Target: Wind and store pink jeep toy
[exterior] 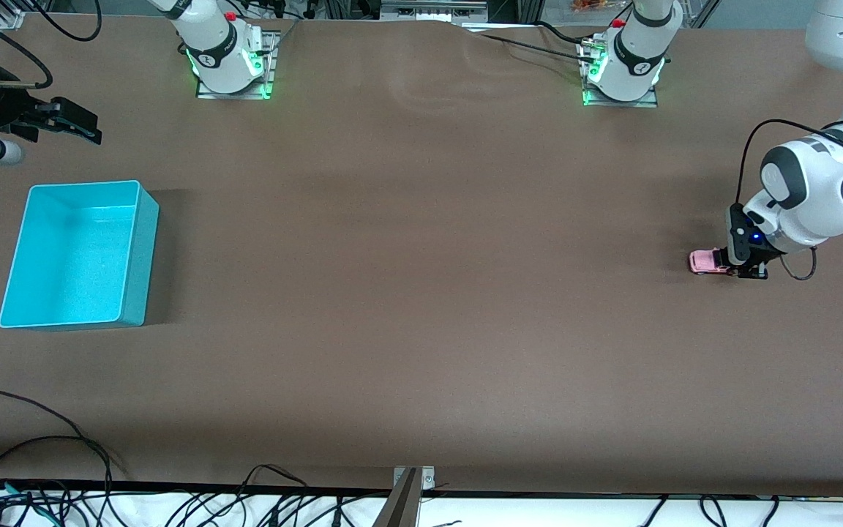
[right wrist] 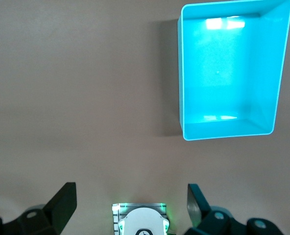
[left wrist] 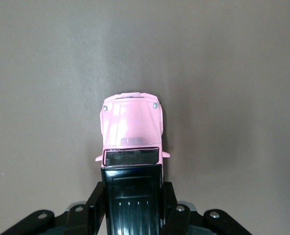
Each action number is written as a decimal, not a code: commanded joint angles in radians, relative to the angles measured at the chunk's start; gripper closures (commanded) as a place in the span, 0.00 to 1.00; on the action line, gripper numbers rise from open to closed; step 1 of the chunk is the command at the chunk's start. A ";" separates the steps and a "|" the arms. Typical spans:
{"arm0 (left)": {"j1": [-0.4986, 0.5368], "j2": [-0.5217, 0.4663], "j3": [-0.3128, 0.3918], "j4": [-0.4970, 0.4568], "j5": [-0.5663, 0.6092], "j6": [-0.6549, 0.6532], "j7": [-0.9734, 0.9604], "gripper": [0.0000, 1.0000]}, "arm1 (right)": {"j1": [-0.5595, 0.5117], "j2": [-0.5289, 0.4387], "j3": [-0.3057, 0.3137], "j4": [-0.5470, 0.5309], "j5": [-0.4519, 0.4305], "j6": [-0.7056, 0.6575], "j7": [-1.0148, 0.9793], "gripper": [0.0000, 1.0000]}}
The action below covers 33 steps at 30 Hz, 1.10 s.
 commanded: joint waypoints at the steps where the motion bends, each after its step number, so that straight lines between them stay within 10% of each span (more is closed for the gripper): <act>1: 0.007 0.038 0.018 0.002 -0.024 -0.006 0.062 0.86 | 0.002 0.008 -0.002 0.026 -0.007 -0.018 0.009 0.00; 7: 0.007 0.035 0.018 0.008 -0.025 -0.006 0.059 0.81 | 0.002 0.008 -0.002 0.026 -0.007 -0.018 0.008 0.00; 9: 0.007 0.032 0.018 0.021 -0.028 -0.006 0.048 0.51 | 0.002 0.008 -0.002 0.026 -0.007 -0.020 0.009 0.00; 11: 0.002 0.029 0.017 0.049 -0.028 -0.011 0.045 0.00 | 0.002 0.008 -0.002 0.026 -0.007 -0.021 0.009 0.00; 33: -0.025 -0.026 0.006 0.298 -0.028 -0.327 0.041 0.00 | 0.002 0.006 -0.002 0.026 -0.007 -0.024 0.009 0.00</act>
